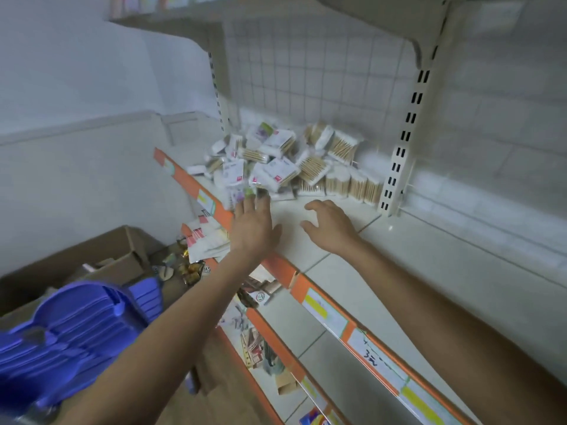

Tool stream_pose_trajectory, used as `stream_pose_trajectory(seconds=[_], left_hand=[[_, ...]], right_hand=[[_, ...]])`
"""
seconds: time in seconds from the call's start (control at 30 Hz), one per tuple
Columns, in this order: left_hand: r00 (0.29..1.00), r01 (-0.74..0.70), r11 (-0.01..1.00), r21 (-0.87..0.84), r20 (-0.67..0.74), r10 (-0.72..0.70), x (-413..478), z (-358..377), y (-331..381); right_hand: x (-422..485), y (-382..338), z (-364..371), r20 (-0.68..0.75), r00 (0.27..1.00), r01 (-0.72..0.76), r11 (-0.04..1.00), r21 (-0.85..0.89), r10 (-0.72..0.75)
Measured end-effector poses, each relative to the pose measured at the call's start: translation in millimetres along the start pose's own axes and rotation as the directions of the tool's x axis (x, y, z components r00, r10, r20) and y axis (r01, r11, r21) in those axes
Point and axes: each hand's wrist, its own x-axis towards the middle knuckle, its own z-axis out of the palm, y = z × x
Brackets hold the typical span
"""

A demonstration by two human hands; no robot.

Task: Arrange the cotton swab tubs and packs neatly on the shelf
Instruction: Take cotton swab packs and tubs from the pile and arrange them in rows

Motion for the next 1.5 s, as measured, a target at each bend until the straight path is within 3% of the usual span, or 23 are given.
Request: stream_pose_trajectory(seconds=[0.17,0.27,0.37,0.5,0.67,0.77,0.87,1.0,1.1,1.27,1.37,1.5], left_hand=[[0.990,0.120,0.988,-0.099,-0.069,-0.127,38,-1,-30],[0.971,0.231,0.958,-0.172,-0.017,-0.238,61,-2,-47],[0.975,0.213,0.975,-0.067,0.075,-0.208,79,3,-64],[0.969,0.192,0.979,-0.069,0.168,-0.178,99,10,-81],[0.989,0.121,0.988,-0.099,0.092,-0.112,103,16,-90],[0.999,0.020,0.966,-0.258,0.031,-0.012,102,19,-92],[0.993,-0.112,0.862,-0.494,-0.022,0.117,97,19,-90],[0.965,-0.235,0.687,-0.688,-0.078,0.252,90,27,-85],[0.951,-0.205,0.552,-0.809,-0.031,0.307,89,34,-77],[0.925,-0.026,0.312,-0.950,0.096,0.368,74,36,-42],[0.880,-0.033,0.268,-0.963,0.100,0.465,61,38,-18],[0.797,-0.087,0.234,-0.968,0.073,0.600,39,41,14]], right_hand=[[43,-18,13,-0.083,0.994,-0.055,0.989,0.135,0.067],[72,-30,22,-0.133,0.975,-0.132,0.947,0.294,0.177],[101,-41,32,-0.142,0.946,-0.209,0.882,0.422,0.292],[126,-51,44,-0.167,0.899,-0.288,0.835,0.469,0.404],[137,-53,57,-0.203,0.857,-0.326,0.804,0.497,0.474],[135,-53,59,-0.233,0.850,-0.291,0.790,0.539,0.472],[125,-53,58,-0.265,0.844,-0.238,0.768,0.594,0.466],[102,-50,49,-0.336,0.788,-0.216,0.742,0.634,0.516],[75,-46,33,-0.399,0.727,-0.239,0.751,0.616,0.559],[22,-32,12,-0.484,0.592,-0.288,0.730,0.620,0.644],[-9,-19,0,-0.526,0.556,-0.306,0.747,0.590,0.644],[-53,-2,-18,-0.585,0.572,-0.338,0.815,0.471,0.575]])
